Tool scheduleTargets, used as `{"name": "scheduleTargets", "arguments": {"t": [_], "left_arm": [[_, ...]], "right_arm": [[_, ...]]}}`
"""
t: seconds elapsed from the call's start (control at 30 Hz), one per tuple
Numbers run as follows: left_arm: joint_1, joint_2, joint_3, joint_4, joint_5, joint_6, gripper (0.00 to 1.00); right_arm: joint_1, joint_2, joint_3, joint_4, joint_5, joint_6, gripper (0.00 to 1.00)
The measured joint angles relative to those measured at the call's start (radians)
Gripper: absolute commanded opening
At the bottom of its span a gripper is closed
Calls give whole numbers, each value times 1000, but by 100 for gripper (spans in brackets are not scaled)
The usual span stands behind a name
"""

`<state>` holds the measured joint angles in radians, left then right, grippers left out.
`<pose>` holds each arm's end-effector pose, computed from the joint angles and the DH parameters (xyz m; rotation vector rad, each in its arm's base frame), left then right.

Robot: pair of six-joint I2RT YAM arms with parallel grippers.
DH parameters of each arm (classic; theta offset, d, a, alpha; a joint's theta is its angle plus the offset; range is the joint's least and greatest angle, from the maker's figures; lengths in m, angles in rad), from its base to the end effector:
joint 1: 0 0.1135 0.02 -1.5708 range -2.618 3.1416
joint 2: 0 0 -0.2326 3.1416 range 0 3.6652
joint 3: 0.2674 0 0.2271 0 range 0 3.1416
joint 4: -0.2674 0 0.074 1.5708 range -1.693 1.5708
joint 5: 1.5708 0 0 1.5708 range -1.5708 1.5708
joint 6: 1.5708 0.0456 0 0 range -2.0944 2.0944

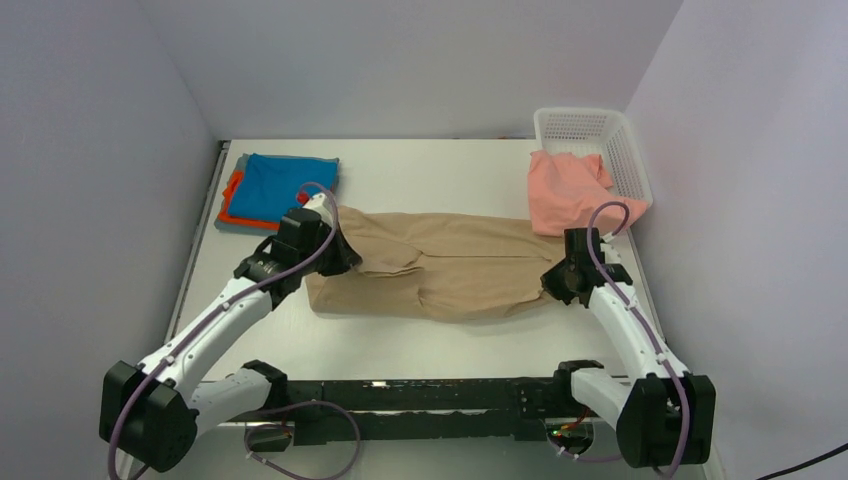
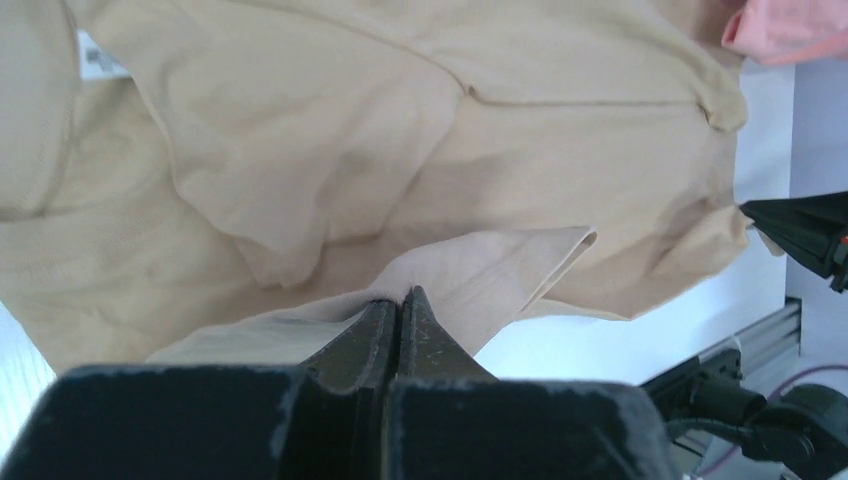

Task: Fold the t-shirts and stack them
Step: Fold the other side of the tshirt into a rectangle

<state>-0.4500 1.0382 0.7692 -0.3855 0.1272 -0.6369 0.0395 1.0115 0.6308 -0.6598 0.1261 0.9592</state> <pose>0.1988 -0.1025 0.2409 -0.1439 2.3170 -0.7182 0.1826 0.0015 0.1821 1.1987 2.3195 0.1948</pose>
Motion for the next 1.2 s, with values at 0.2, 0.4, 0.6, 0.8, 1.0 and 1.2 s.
{"name": "scheduleTargets", "arguments": {"t": [0.2, 0.4, 0.6, 0.8, 1.0, 1.2], "left_arm": [[53, 76, 34, 75, -1, 63, 0], [106, 161, 94, 136, 16, 126, 0], [150, 252, 146, 168, 45, 163, 0], [172, 369, 207, 195, 59, 181, 0], [190, 552, 316, 228, 60, 188, 0], [196, 759, 465, 233, 84, 208, 0]], "right_arm": [[0, 79, 56, 36, 5, -18, 2], [-2, 136, 93, 60, 27, -30, 2], [-6, 206, 132, 97, 46, -53, 2], [-7, 306, 156, 139, 55, -61, 2], [-8, 365, 161, 178, 95, -48, 2], [-14, 396, 161, 201, 123, -19, 6]]}}
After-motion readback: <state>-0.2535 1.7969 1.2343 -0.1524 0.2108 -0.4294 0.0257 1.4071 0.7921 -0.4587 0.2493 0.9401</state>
